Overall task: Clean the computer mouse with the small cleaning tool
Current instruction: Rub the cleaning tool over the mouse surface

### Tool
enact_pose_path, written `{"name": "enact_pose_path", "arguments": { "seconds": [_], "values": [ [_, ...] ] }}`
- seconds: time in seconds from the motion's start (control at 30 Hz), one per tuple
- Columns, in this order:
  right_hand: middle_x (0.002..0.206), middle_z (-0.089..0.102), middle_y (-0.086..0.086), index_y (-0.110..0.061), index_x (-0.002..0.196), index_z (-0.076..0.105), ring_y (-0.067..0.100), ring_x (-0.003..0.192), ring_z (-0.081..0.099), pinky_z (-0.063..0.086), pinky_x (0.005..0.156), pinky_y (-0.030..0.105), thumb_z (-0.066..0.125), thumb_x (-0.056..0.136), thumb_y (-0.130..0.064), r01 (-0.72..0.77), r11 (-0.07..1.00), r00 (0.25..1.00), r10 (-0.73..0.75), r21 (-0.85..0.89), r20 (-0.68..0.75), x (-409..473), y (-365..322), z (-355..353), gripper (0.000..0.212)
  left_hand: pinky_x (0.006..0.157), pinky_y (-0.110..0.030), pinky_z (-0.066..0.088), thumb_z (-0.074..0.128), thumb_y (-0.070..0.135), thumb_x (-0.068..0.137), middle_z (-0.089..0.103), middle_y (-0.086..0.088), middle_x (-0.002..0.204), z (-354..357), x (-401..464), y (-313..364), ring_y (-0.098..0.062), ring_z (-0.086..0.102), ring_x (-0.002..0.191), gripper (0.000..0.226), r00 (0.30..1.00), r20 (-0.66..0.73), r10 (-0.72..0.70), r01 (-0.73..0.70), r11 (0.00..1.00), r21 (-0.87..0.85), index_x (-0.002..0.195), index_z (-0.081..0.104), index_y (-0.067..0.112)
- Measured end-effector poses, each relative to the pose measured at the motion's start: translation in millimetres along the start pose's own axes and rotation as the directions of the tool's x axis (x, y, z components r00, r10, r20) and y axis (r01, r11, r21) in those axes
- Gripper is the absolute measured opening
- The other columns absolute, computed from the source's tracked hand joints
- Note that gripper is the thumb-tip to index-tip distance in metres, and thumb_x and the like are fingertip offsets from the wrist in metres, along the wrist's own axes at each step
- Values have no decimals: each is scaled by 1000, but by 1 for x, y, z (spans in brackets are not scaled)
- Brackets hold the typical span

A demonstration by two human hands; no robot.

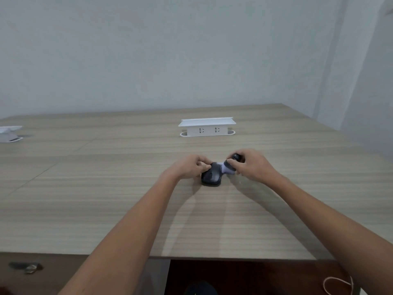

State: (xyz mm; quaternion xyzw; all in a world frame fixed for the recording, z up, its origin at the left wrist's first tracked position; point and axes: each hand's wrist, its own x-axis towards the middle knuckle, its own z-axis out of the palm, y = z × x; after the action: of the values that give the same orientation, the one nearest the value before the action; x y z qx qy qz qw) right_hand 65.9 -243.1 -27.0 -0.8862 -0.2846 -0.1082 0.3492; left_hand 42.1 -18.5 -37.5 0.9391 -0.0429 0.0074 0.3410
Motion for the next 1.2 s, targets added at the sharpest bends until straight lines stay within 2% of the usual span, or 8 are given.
{"name": "enact_pose_path", "arguments": {
  "seconds": [0.3,0.4,0.5,0.63,0.73,0.9,1.07,1.2],
  "values": [
    [60,69,-6,-18,89,79,8,56,64,52,55,26,65,90,-22,44,992,998,-38,119,-50,-22,-14,-20,14,113,-30,33,68,26,90,40,11,151,-33,-1,7,-8,38,137,51,952,284,113,-187,950,250,138,55,35],
    [63,69,-9,-16,91,78,3,54,61,50,56,24,68,91,-22,69,985,992,-85,157,96,-31,-12,-12,12,107,-19,35,65,24,93,46,15,147,-31,-3,11,-1,41,132,54,922,360,141,-239,940,244,144,48,29],
    [70,69,-12,-19,89,78,-1,61,59,45,63,24,68,89,-23,45,999,999,-45,2,-9,-28,-1,-13,11,100,-9,41,65,16,94,51,14,132,-29,-3,12,0,51,115,48,922,340,185,-260,946,191,141,54,19],
    [72,69,-11,-20,91,77,2,62,61,46,62,22,68,90,-23,110,994,993,-109,12,-41,-32,-11,-14,10,102,-33,47,66,32,92,51,3,131,-29,2,10,-14,62,107,42,951,266,157,-232,933,276,134,61,29],
    [81,74,-7,-20,95,78,6,68,66,51,66,24,68,89,-25,148,988,985,-151,38,78,-37,-16,-7,12,99,-31,46,65,31,93,51,-4,126,-26,4,12,-16,61,102,37,959,228,169,-232,929,289,130,64,27],
    [77,71,-9,-20,92,77,12,72,62,51,70,32,66,89,-23,104,989,993,-110,-106,-50,-34,-6,-13,12,108,-34,40,63,36,93,55,7,130,-18,8,1,-14,51,125,33,970,185,156,-199,949,244,125,63,26],
    [79,72,-7,-22,97,79,5,67,60,45,64,19,71,89,-25,220,975,973,-220,11,76,-42,-21,1,11,107,-41,46,64,37,88,68,9,119,-10,11,-7,-11,61,117,25,971,160,177,-193,977,91,110,65,26],
    [85,76,-6,-23,95,76,16,78,67,54,72,37,66,88,-28,139,981,990,-141,-135,-2,-36,-7,-5,14,103,-44,48,66,39,89,66,9,117,-10,9,-5,-17,65,111,19,980,131,147,-159,983,90,105,61,29]
  ]
}}
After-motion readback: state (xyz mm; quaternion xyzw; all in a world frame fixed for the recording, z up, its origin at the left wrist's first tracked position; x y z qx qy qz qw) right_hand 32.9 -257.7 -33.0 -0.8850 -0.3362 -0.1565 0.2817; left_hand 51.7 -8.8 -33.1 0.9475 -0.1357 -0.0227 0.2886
